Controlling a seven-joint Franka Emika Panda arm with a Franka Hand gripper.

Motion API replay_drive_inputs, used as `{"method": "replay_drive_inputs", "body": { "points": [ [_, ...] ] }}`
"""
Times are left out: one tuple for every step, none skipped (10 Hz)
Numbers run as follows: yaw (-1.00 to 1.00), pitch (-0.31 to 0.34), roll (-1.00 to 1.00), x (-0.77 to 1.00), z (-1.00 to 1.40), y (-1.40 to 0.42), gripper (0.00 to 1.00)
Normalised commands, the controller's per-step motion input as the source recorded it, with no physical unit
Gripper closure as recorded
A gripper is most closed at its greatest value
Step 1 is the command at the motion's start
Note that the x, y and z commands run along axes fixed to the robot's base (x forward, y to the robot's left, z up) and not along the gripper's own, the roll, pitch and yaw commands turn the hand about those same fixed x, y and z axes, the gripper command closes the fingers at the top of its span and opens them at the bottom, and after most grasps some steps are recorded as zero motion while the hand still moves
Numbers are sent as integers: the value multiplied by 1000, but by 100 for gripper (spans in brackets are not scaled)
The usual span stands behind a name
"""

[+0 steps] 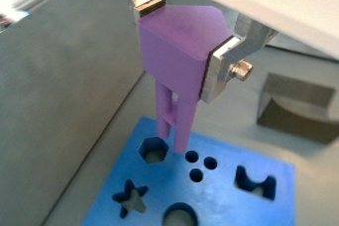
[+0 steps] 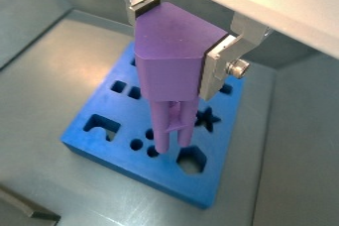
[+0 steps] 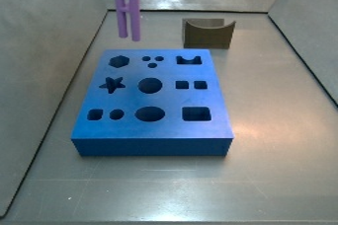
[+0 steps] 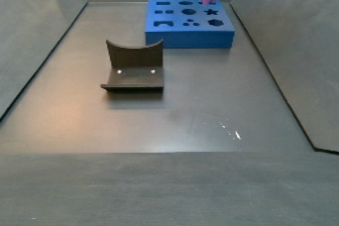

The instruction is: Insert the 3 prong object.

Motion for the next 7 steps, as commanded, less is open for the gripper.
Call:
{"method": "replay_drive_inputs", "body": {
  "points": [
    [-1000,-81,0,0,-260,0,100],
    [-1000,-90,0,43,-331,0,100],
    [-940,-54,0,209,-391,31,100],
    [-991,-27,3,157,-409,9,100],
    [-1000,-19,7,157,-417,3,100],
    [-991,-37,0,171,-383,9,100],
    [-849,-37,0,346,-326,83,100]
  ]
}}
